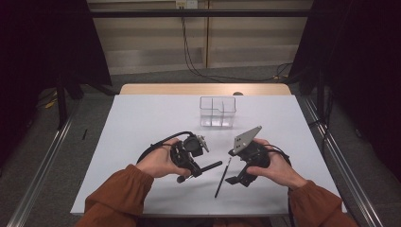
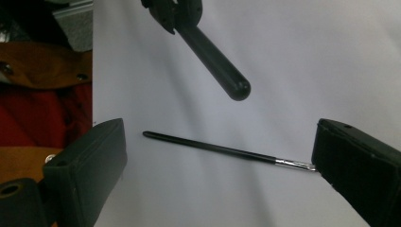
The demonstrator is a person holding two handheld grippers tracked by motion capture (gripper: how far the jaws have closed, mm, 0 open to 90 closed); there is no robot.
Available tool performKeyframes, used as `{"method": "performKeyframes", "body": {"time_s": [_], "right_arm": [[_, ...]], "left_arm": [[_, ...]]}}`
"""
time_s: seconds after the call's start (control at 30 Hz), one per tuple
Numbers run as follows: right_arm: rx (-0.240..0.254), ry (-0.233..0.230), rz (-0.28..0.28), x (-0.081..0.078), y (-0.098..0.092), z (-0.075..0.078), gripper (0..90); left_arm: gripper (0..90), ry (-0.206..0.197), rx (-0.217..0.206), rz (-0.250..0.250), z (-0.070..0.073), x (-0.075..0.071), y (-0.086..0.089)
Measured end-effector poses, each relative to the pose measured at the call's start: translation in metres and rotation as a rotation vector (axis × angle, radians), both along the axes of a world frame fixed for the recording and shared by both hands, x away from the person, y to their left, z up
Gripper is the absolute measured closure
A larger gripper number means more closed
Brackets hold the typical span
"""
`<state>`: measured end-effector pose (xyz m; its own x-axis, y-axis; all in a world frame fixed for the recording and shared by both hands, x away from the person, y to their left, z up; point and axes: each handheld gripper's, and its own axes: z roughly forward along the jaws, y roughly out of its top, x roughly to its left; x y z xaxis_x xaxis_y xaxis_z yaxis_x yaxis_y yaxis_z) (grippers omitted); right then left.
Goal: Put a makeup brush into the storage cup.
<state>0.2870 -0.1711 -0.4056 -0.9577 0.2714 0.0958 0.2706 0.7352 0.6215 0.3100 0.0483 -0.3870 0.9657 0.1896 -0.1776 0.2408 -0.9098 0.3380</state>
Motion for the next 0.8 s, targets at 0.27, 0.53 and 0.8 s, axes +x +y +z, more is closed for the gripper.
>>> {"method": "performKeyframes", "body": {"time_s": [0.27, 0.53, 0.8], "right_arm": [[-0.084, 0.044, 0.056, 0.007, 0.011, -0.004, 4.0], [-0.129, 0.06, 0.107, 0.015, 0.019, -0.006, 14.1], [-0.132, 0.078, 0.164, 0.021, 0.027, -0.009, 31.0]], "left_arm": [[78.0, 0.013, 0.021, -0.019, -0.001, -0.002, -0.001], [77.9, 0.022, 0.022, -0.023, -0.003, -0.004, -0.003], [78.0, 0.03, 0.027, -0.039, -0.005, -0.004, -0.005]]}}
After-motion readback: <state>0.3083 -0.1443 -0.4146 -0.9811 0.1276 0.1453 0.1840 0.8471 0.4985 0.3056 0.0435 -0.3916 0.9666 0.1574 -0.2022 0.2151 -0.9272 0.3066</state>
